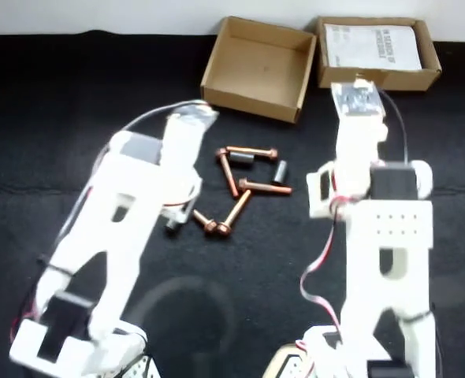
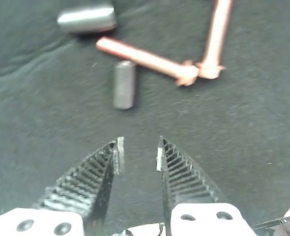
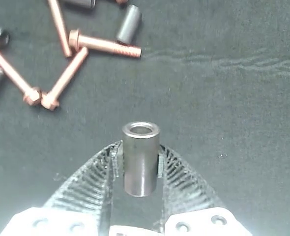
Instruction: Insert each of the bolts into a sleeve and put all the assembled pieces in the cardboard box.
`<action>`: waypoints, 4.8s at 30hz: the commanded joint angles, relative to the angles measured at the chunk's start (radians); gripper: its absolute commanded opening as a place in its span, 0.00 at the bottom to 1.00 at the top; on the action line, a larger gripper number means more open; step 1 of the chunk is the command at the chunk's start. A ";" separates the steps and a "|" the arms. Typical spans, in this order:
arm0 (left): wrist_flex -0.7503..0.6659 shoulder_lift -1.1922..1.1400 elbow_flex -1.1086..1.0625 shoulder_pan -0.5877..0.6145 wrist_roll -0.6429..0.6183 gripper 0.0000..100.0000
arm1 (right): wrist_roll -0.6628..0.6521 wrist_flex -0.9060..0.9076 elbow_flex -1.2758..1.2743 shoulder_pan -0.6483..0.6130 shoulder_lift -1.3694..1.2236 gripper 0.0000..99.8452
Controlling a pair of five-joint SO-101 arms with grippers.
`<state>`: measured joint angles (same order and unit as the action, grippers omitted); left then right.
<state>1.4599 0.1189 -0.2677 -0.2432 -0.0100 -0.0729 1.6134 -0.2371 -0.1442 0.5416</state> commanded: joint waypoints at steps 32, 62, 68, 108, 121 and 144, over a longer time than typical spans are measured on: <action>0.253 -0.590 0.550 -0.182 0.611 0.13 | -0.120 -0.107 -0.518 0.038 0.440 0.01; 0.215 -0.720 0.550 -0.067 1.189 0.13 | -0.120 -0.099 -0.518 0.039 0.446 0.01; 0.218 -0.719 0.568 -0.088 1.191 0.13 | -0.120 -0.099 -0.518 0.039 0.446 0.01; 0.209 -0.946 0.734 0.033 1.263 0.01 | -0.153 -0.119 -0.515 0.079 0.446 0.01; 0.209 -0.955 0.776 0.005 1.132 0.01 | -0.152 -0.176 -0.519 0.084 0.440 0.01; 0.261 -0.955 1.322 -0.038 0.299 0.01 | 0.002 -0.797 -0.805 -0.008 0.446 0.01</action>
<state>1.6809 -0.8508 0.9643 -0.2693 0.3475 -0.0821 0.8723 -1.0365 -0.1074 0.9651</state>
